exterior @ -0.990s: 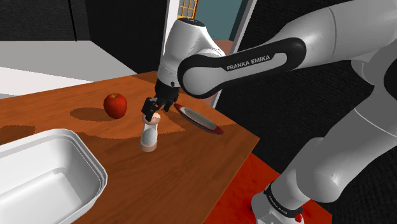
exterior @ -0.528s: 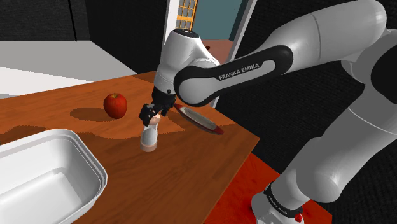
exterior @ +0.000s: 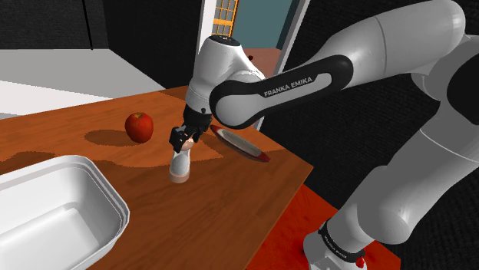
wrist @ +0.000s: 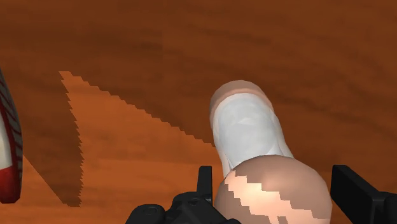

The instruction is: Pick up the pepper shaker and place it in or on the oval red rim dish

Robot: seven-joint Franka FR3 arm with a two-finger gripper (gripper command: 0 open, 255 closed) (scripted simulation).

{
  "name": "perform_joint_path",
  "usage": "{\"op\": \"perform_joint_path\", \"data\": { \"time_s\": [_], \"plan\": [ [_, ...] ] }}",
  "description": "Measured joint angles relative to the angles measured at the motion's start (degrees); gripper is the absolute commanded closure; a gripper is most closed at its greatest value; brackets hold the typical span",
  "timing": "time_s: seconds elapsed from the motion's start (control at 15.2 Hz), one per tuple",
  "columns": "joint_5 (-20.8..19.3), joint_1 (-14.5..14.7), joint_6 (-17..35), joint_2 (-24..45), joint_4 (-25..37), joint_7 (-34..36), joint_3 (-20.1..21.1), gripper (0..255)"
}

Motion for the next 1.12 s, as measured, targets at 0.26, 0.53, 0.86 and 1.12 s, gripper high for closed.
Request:
{"op": "perform_joint_path", "data": {
  "time_s": [0.26,0.53,0.86,1.12],
  "plan": [
    [0.0,0.01,-0.01,0.0,0.02,0.02,0.0,255],
    [-0.01,0.0,0.01,0.01,0.02,0.02,0.0,255],
    [1.03,-0.01,-2.94,-1.64,1.41,-0.73,-0.03,255],
    [1.66,-0.03,-6.09,-2.67,3.63,-1.24,-0.11,255]
  ]
}}
